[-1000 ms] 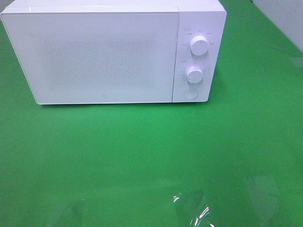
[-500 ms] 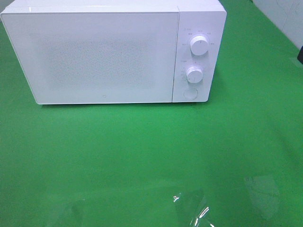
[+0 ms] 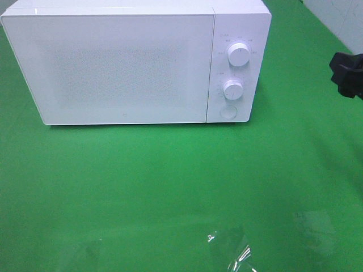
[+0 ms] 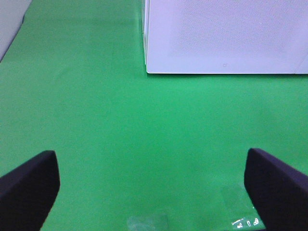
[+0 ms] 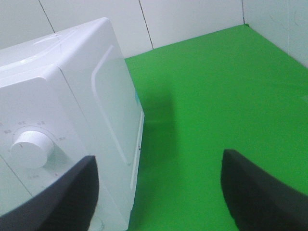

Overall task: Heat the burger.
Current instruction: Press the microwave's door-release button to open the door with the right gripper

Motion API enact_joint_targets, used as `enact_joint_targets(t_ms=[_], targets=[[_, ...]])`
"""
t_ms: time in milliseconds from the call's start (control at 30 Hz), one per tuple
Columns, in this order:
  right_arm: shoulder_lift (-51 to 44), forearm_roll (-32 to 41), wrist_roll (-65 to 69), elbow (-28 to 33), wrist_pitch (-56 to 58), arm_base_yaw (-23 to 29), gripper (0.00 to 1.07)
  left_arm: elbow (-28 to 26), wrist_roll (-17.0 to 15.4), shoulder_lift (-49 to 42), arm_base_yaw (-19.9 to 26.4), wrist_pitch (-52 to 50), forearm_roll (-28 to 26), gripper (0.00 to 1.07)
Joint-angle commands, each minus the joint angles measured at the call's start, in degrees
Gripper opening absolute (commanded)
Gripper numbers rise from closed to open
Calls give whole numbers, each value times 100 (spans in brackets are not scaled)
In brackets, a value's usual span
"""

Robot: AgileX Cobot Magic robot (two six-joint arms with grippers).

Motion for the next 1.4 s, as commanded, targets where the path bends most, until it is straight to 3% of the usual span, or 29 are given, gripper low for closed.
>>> enact_joint_targets(t_ms=[33,133,233,300,867,1233,1400], targets=[[527,178,-166,11,-527,46,69,17,0,-29,11,-57,-29,97],[1037,1123,-1089,11,-877,516,69,17,0,-29,11,-57,-29,97],[1243,1553,-1518,11,-1100,819,69,17,0,-29,11,-57,-29,97],[1541,2120,-1811,11,-1484,1312,69,17,0,-29,11,-57,-29,97],[2441,3925,-1788,-40,-2429,3615,69,17,0,-29,11,-57,-29,97],[2441,4011,-1719,-223,-2384,3936,63,17,0,-29,11,-57,-29,97],[2441,4011,-178,-223,-2286,3936,52,17,0,-29,11,-57,-29,97]])
